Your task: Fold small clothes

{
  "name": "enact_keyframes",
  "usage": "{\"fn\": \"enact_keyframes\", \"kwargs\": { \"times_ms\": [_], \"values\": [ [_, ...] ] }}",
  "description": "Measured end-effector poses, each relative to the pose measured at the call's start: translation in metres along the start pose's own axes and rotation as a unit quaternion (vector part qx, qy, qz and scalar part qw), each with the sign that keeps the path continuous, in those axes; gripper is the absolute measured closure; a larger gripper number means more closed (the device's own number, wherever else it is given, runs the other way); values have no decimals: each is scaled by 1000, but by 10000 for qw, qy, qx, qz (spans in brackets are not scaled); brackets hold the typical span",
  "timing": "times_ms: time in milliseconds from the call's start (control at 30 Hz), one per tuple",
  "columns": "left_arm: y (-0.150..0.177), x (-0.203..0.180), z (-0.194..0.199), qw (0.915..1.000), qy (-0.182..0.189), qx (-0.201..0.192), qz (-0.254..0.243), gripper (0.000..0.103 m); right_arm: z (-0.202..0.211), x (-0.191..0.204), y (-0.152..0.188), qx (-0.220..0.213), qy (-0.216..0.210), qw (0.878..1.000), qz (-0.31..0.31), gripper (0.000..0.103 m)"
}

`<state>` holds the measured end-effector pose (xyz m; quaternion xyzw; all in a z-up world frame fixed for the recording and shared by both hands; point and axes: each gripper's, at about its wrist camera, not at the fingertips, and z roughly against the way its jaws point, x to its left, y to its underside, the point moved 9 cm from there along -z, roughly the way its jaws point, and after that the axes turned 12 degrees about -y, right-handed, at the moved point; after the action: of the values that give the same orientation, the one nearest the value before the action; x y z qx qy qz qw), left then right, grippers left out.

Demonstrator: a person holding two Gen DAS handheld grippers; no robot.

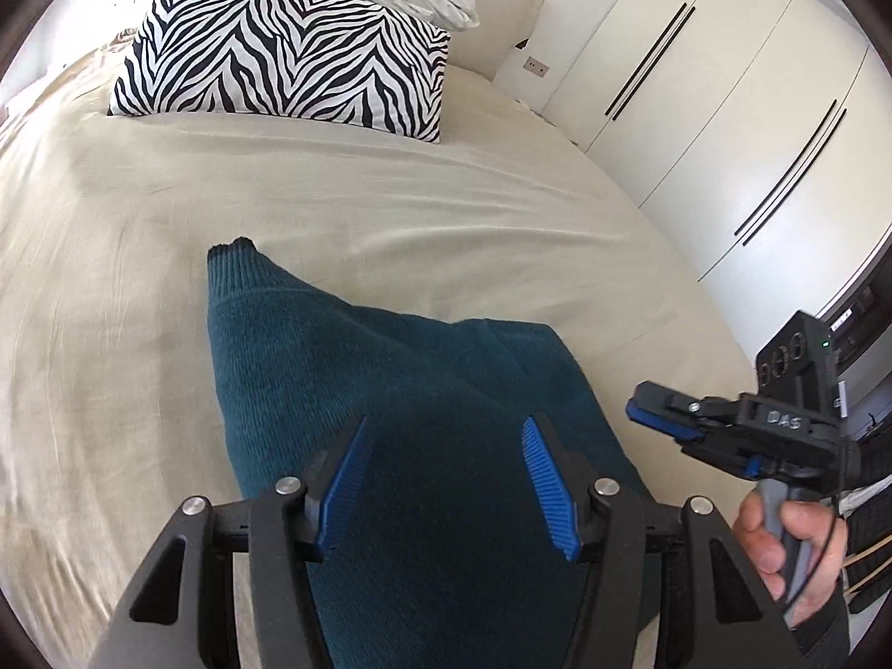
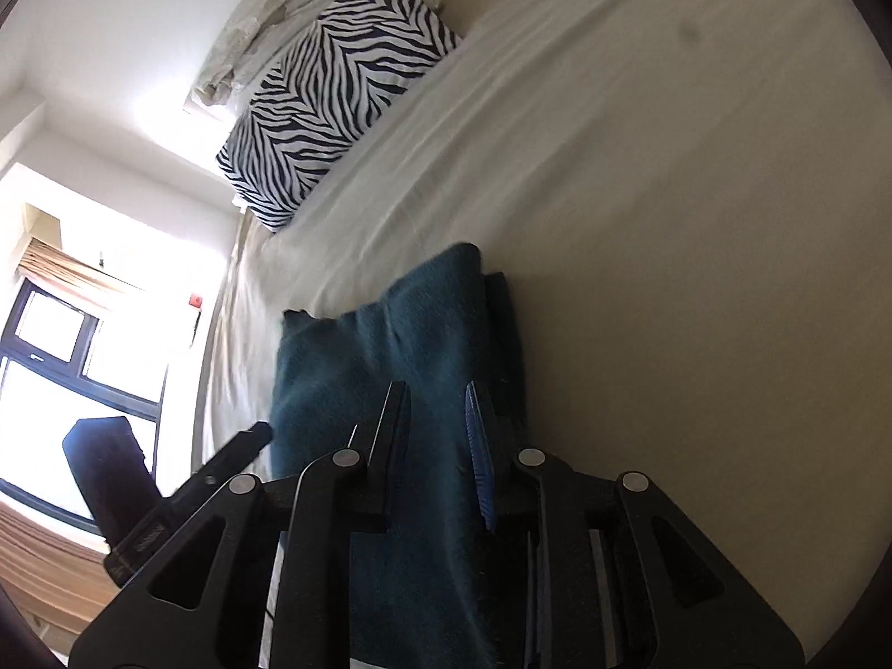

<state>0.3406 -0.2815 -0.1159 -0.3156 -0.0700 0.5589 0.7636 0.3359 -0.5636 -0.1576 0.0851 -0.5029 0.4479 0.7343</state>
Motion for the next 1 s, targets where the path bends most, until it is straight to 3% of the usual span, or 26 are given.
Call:
{"fn": "enact_keyframes", "kwargs": {
  "times_ms": [133,233,333,400,533,633,733,800,933,1000],
  "values": [
    [5,12,-40,9984,-40,534,165,44,-43,20,-12,412,-302,9987,85,79],
    [7,13,-54,9984,-241,500,-80,44,-85,1,-12,745,-84,9969,-220,79],
    [8,12,-63,9976,-391,534,-181,42,-101,-23,-18,576,-160,9977,-317,86],
    [9,10,-67,9971,-482,476,-350,42,-100,-31,-18,443,-280,9983,-259,94],
    [11,11,-58,9976,-455,358,-373,42,-87,-36,-14,407,-289,9983,-289,93],
    [15,9,-26,9987,-406,178,-240,44,-56,-23,-1,337,-91,9993,-115,88],
    [33,-3,20,9994,-90,-182,-281,44,-22,-1,28,385,-492,9980,52,88],
    [50,-9,33,9981,-164,-299,-513,44,-7,2,52,473,-588,9970,175,88],
    [85,-6,6,9976,-280,84,-627,45,-5,-39,99,761,-287,9967,-54,89],
    [86,-8,2,9968,-332,53,-721,45,1,-52,107,560,-664,9961,-168,90]
  ]
}}
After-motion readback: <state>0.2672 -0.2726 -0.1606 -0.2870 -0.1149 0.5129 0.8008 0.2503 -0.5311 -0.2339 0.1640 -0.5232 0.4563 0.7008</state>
